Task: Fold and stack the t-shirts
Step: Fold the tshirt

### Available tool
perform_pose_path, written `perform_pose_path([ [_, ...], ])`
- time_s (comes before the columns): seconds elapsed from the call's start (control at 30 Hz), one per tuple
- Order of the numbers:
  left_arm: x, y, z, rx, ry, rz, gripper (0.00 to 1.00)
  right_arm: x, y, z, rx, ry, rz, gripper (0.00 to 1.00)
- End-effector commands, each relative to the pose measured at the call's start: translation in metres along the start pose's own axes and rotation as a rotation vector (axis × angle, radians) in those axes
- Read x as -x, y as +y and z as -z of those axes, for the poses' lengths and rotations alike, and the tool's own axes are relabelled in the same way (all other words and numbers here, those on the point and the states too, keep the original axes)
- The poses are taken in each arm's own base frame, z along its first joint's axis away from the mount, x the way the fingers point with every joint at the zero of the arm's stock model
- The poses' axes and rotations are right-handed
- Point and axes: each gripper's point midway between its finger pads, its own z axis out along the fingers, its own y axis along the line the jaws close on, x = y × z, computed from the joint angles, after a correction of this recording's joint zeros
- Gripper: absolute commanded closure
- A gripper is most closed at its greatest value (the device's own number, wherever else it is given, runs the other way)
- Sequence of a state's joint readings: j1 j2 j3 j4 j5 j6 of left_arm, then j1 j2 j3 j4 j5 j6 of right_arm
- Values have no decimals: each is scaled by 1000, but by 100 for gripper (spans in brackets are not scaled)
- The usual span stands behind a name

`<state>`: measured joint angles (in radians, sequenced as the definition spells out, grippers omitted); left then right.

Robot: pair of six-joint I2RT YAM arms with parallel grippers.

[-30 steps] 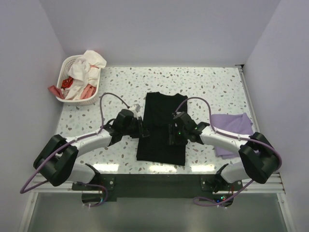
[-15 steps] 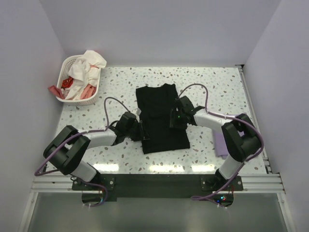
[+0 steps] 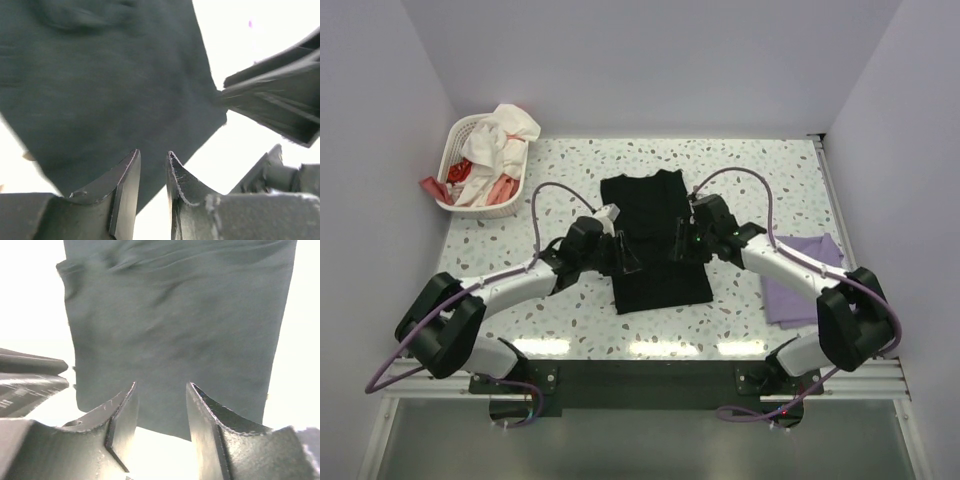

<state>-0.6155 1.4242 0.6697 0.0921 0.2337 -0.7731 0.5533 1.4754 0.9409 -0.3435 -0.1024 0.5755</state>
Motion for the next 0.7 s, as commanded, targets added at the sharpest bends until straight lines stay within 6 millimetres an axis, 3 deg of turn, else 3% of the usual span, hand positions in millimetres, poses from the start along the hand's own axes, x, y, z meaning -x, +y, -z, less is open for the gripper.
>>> perform_pose_path([
  [0.0, -13, -40, 5, -107, 34, -60, 69, -19, 26, 6, 74, 21, 14, 55],
  [0.03, -30, -41, 2, -106, 73, -67, 70, -24, 29, 5, 76, 27, 19, 56],
  [0.1, -41, -37, -2, -87, 83, -54, 73, -35, 34, 0, 82, 45, 22, 57],
  [0.13, -55, -24, -6, -58, 110, -42, 73, -38, 32, -4, 75, 51, 22, 58],
  [0.27, -78, -7, -8, -40, 146, 2, 81, -62, 22, -15, 52, 112, 27, 62],
  [0.4, -100, 14, -2, -6, 177, 23, 82, -84, 2, -17, 15, 142, 25, 63],
  [0.67, -118, 33, 2, 39, 219, 29, 83, -104, -17, -15, -33, 178, 19, 64],
])
